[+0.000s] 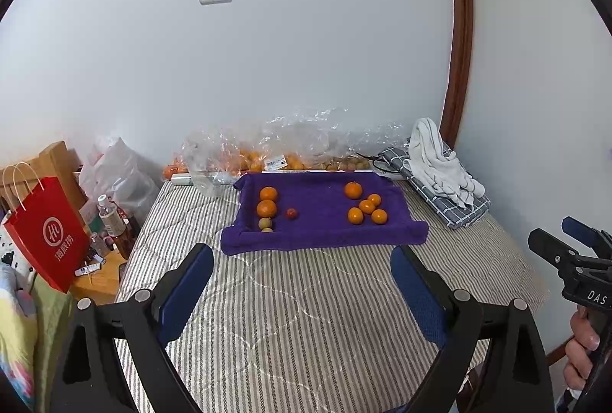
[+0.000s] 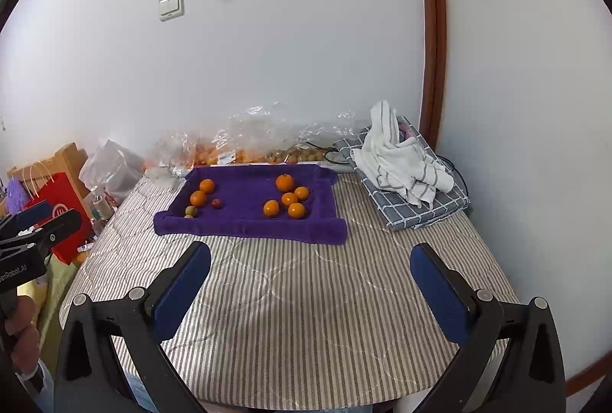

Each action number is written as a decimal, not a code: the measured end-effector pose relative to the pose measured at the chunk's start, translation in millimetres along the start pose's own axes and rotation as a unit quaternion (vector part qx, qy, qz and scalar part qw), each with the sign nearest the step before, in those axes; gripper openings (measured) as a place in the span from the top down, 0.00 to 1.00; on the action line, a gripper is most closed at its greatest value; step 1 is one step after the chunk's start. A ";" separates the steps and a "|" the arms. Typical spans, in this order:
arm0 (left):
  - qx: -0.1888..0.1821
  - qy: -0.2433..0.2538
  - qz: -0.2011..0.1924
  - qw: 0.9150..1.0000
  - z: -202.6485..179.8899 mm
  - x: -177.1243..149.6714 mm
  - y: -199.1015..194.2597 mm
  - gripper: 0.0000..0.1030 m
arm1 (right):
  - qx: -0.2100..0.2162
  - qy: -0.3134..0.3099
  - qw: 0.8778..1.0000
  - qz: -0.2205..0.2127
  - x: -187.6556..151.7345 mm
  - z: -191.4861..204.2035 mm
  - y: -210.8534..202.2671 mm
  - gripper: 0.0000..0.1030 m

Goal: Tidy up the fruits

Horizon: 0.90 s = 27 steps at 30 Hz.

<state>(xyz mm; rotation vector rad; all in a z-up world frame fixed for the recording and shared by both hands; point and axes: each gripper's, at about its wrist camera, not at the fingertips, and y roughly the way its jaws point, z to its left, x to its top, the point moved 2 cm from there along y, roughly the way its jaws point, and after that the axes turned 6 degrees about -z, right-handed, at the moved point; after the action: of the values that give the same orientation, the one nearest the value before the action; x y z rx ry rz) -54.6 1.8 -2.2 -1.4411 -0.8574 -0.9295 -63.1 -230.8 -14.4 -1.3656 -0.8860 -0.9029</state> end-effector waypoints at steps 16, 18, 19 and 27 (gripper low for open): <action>0.000 -0.002 0.003 1.000 2.9 -0.5 -0.7 0.09 | -0.006 -0.003 1.000 0.002 -2.3 3.4 -1.1 0.01; -0.002 -0.002 0.003 1.000 3.3 -2.2 -1.2 0.09 | -0.007 -0.003 1.000 0.002 -2.5 3.4 -1.4 0.01; -0.002 -0.002 0.003 1.000 3.5 -2.8 -1.6 0.09 | -0.006 -0.003 1.000 0.002 -2.8 3.3 -1.6 0.01; -0.002 -0.002 0.003 1.000 3.6 -3.2 -1.5 0.09 | -0.006 -0.002 1.000 0.001 -3.7 3.9 -2.5 0.01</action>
<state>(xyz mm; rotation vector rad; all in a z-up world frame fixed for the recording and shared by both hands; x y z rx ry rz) -57.1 5.5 -4.5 -1.4481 -0.8545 -0.9248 -67.0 -226.8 -16.7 -1.3776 -0.8837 -0.9064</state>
